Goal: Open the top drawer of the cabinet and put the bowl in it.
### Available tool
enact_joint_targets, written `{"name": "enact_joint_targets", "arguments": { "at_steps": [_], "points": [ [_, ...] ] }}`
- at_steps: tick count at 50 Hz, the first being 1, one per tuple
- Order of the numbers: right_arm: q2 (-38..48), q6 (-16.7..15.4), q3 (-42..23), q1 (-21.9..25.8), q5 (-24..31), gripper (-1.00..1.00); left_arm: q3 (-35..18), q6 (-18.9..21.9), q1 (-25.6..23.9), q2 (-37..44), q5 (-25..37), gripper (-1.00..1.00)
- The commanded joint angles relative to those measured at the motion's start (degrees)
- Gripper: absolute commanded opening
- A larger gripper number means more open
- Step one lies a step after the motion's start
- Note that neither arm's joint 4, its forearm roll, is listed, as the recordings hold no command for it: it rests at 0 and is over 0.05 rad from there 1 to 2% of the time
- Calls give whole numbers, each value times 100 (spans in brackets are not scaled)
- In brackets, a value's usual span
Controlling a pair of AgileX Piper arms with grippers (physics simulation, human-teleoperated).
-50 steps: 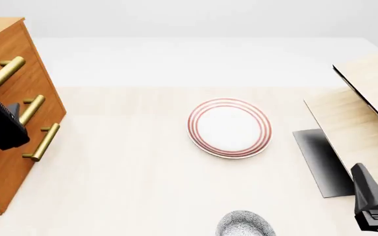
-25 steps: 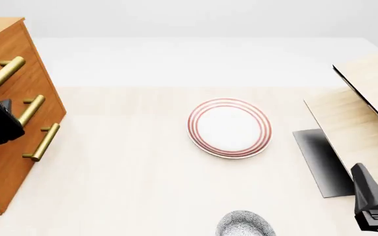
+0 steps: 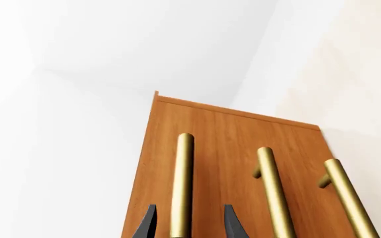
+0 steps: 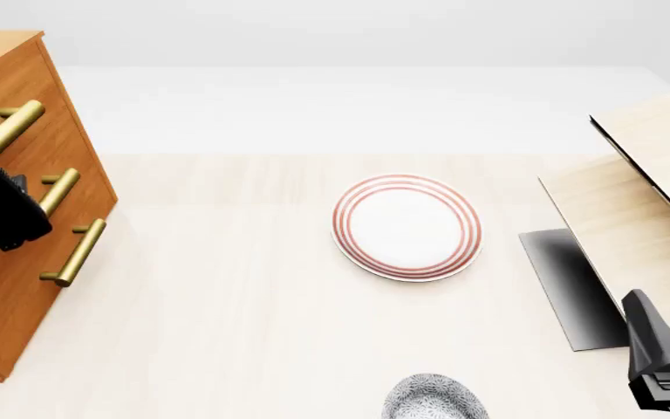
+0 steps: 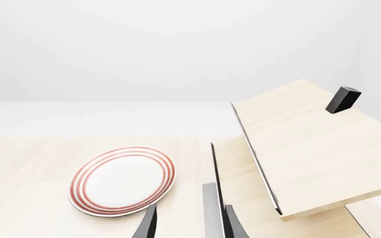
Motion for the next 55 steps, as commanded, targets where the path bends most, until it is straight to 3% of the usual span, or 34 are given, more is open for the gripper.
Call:
{"name": "enact_joint_targets", "arguments": {
  "at_steps": [1, 4, 5, 36, 55],
  "points": [
    [-6, -2, 4, -1, -2, 100, -70, -13, 106, 272, -191, 100],
    [-3, 3, 4, -5, -1, 100, -85, -89, 151, 151, -141, 100],
    [-4, 2, 4, -6, -2, 100, -54, -75, 174, 121, -201, -100],
    [-5, 0, 4, -2, -2, 100, 83, 78, -246, -348, 164, -100],
    [-5, 3, 4, -8, -1, 100, -321, 109, -829, -381, 470, -100]
  ]
}}
